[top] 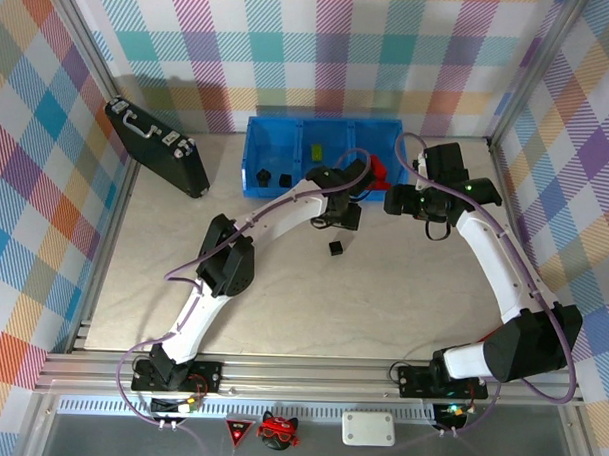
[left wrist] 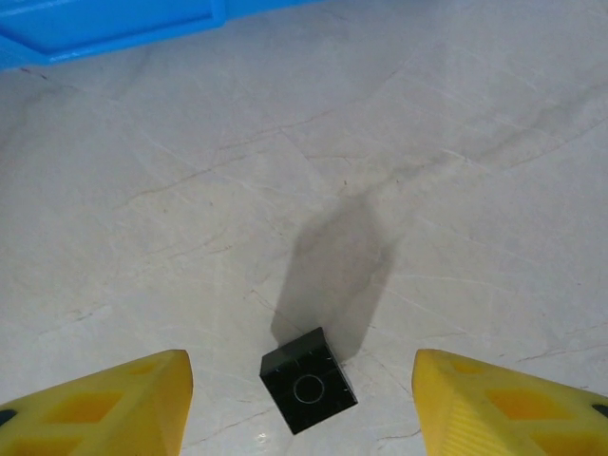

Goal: Sort the legos into containers by color
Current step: Pick up the lego from the center of the table.

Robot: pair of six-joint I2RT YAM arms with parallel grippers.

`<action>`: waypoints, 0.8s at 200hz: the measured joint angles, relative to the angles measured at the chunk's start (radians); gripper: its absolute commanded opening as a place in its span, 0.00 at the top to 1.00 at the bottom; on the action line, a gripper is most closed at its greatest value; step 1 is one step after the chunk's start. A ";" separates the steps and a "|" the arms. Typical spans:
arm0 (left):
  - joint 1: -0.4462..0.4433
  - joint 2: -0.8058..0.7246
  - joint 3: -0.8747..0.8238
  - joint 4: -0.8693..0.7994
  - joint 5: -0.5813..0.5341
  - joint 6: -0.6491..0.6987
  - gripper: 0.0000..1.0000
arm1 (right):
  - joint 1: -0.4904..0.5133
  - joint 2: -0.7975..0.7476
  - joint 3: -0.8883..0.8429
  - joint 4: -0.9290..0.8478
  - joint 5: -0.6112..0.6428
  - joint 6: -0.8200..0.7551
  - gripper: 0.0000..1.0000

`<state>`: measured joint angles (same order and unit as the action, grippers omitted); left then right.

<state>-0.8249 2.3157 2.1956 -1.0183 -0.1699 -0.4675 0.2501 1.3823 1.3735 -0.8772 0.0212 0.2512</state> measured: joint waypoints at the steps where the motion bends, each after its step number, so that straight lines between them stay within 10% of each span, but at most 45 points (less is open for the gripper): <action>1: -0.001 0.000 -0.001 0.000 0.000 -0.001 0.37 | 0.000 0.000 0.000 0.000 0.000 0.000 0.22; 160: -0.055 0.068 -0.145 0.046 -0.013 -0.064 0.51 | 0.000 0.000 0.000 0.000 -0.007 0.007 0.22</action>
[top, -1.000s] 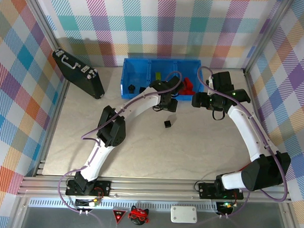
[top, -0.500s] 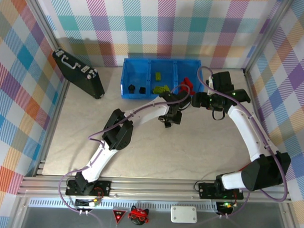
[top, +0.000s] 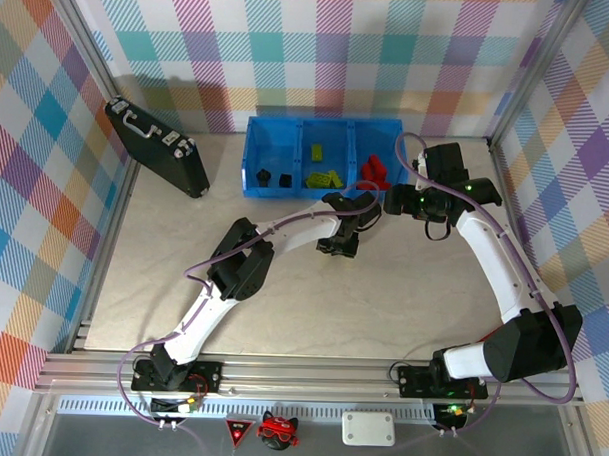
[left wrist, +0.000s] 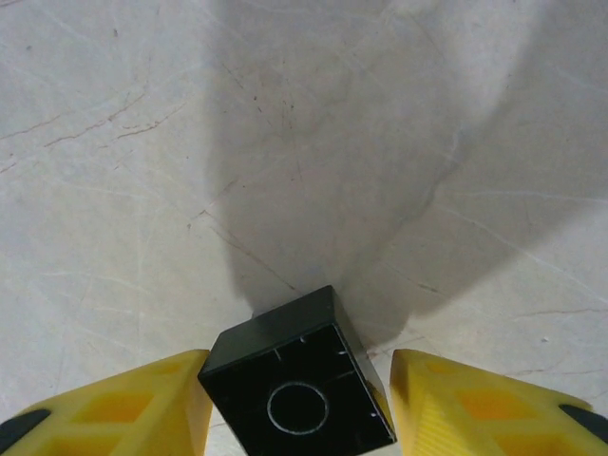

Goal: Sort the legos into containers by color
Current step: Pick up the lego from the center of the table, then place the lego in the container.

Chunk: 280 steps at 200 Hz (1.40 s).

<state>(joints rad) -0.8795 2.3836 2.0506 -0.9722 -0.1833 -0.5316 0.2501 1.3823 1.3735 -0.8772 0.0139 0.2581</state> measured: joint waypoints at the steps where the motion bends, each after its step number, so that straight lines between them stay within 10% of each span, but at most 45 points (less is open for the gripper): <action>1: 0.000 0.000 0.000 0.000 0.000 0.000 0.52 | 0.000 0.000 0.000 0.000 0.000 0.000 0.22; 184: 0.022 -0.003 0.017 -0.018 -0.040 0.047 0.65 | 0.000 0.000 0.001 -0.016 -0.001 0.000 0.23; 280: 0.220 -0.175 0.049 -0.067 -0.102 0.117 0.65 | 0.000 0.000 0.003 -0.018 -0.001 0.000 0.23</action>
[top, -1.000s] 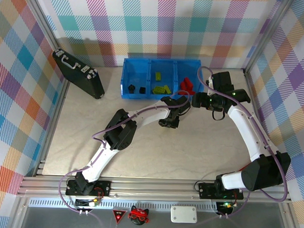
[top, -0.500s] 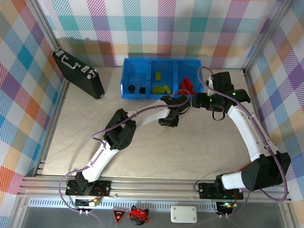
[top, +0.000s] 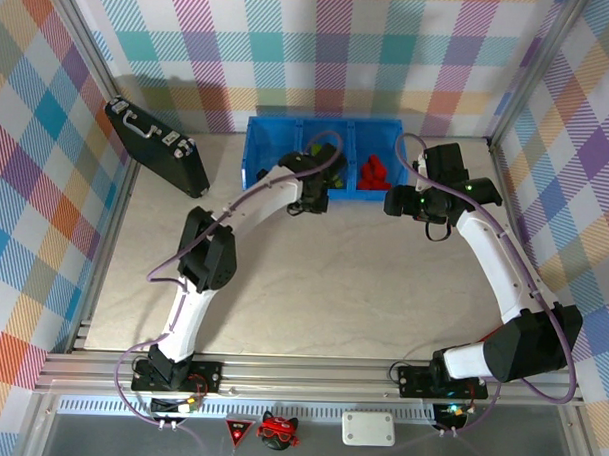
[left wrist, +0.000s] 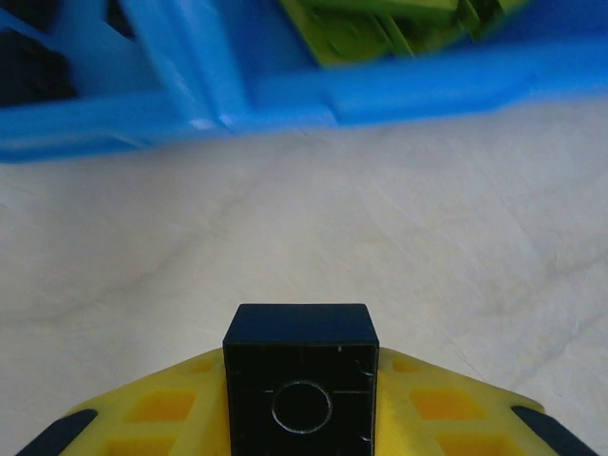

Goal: Sort the legos into containers by color
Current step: Place the lego in the container.

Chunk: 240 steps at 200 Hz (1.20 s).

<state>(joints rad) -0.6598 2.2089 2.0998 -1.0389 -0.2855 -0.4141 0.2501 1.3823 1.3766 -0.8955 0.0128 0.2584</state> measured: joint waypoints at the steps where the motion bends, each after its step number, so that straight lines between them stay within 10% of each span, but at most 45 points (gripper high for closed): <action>1: 0.003 -0.001 0.001 0.000 0.000 0.001 0.65 | 0.000 0.000 0.000 0.000 0.000 0.000 0.23; 106: 0.225 0.089 0.257 0.034 -0.010 0.116 0.63 | 0.000 0.000 0.000 -0.014 0.001 0.000 0.23; 240: 0.257 0.225 0.271 0.234 -0.041 0.254 0.50 | 0.000 -0.063 -0.007 -0.044 0.010 -0.001 0.22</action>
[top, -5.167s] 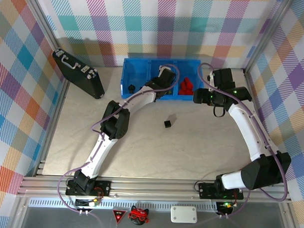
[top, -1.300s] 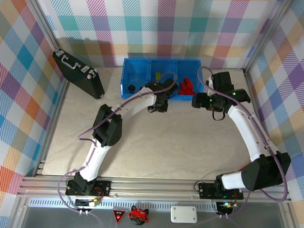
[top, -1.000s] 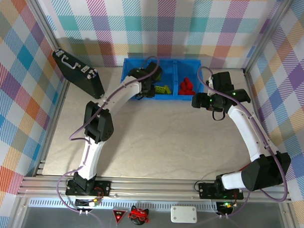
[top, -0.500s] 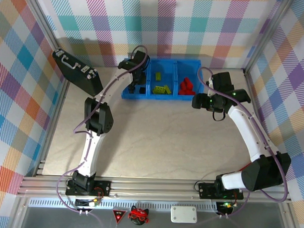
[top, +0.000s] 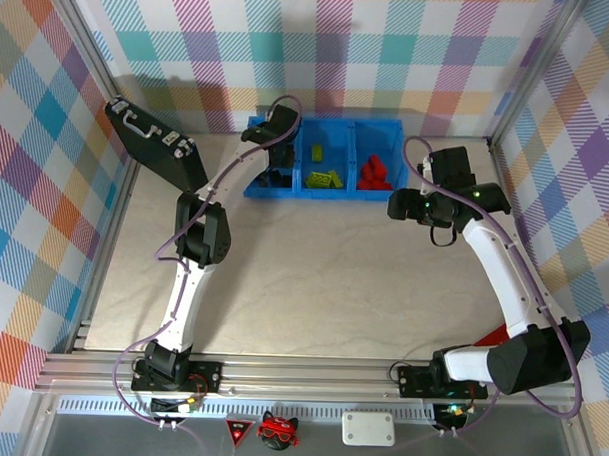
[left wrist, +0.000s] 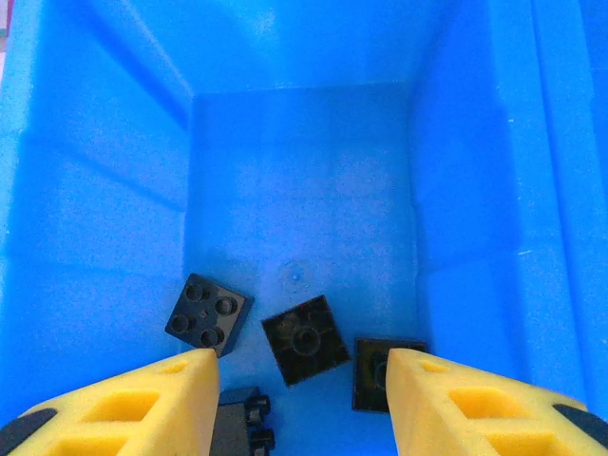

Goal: Sort the legos into containers by color
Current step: Place the lego in the container, then reset both arms

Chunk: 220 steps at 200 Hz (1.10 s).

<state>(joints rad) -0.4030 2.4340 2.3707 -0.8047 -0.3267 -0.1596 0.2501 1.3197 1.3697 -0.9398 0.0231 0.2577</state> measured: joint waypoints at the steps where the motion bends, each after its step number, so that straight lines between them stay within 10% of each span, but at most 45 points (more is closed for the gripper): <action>1: 0.000 0.000 0.000 0.000 0.000 0.000 0.50 | 0.000 0.000 0.000 0.000 0.002 0.000 0.22; 60: 0.000 -0.103 -0.180 0.062 0.003 -0.002 0.38 | 0.000 -0.008 -0.066 0.032 0.033 -0.006 0.07; 115: 0.000 -0.451 -0.570 0.197 -0.022 -0.002 0.00 | 0.000 -0.007 -0.180 0.126 0.103 -0.011 0.01; 220: 0.032 -0.850 -1.323 0.490 -0.319 0.000 0.00 | -0.002 0.126 -0.549 0.727 0.308 -0.194 0.01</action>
<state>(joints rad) -0.3710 1.5837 1.0477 -0.3145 -0.6460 -0.1600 0.2478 1.4452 0.8204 -0.2123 0.3309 0.0635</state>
